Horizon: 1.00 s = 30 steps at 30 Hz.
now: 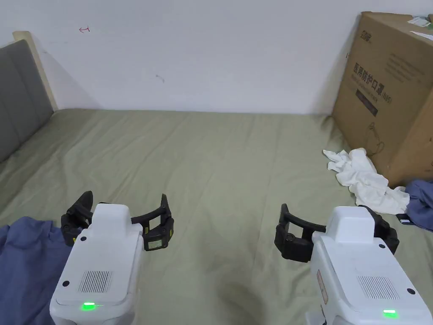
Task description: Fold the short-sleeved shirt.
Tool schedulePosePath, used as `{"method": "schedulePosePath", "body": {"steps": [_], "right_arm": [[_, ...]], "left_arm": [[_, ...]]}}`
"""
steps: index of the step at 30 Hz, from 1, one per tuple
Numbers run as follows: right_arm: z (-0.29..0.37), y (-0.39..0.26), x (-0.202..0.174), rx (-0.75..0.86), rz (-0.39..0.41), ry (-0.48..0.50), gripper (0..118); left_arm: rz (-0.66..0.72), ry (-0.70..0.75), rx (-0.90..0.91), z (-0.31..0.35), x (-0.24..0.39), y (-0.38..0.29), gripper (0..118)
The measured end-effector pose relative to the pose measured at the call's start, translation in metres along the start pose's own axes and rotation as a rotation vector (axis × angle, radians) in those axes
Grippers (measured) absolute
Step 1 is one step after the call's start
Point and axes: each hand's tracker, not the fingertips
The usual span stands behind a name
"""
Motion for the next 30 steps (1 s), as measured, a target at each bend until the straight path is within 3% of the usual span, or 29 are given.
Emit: {"method": "schedulePosePath", "body": {"steps": [9, 12, 14, 15, 16, 17, 30], "right_arm": [[-0.007, -0.002, 0.005, -0.010, 0.013, -0.004, 115], [-0.006, -0.002, 0.003, -0.008, 0.022, 0.003, 105], [-0.006, -0.001, 0.002, -0.004, 0.027, 0.012, 54], [-0.007, 0.000, 0.000, -0.009, 0.035, 0.000, 20], [-0.008, -0.001, 0.000, -0.007, 0.051, -0.013, 0], [-0.007, -0.001, 0.001, -0.001, 0.047, -0.007, 0], [-0.011, 0.002, -0.004, -0.014, 0.037, 0.040, 0]], "left_arm": [[0.017, -0.009, -0.007, -0.001, -0.001, 0.003, 118], [0.048, -0.037, -0.023, -0.002, -0.002, 0.006, 106], [0.051, -0.031, -0.023, -0.002, -0.001, 0.007, 66], [0.052, -0.029, -0.027, -0.003, -0.001, 0.008, 43], [0.053, -0.022, -0.036, -0.004, 0.001, 0.008, 13], [0.051, -0.018, -0.044, -0.006, 0.001, 0.008, 0], [0.053, -0.009, -0.055, -0.001, -0.004, 0.006, 0]]}}
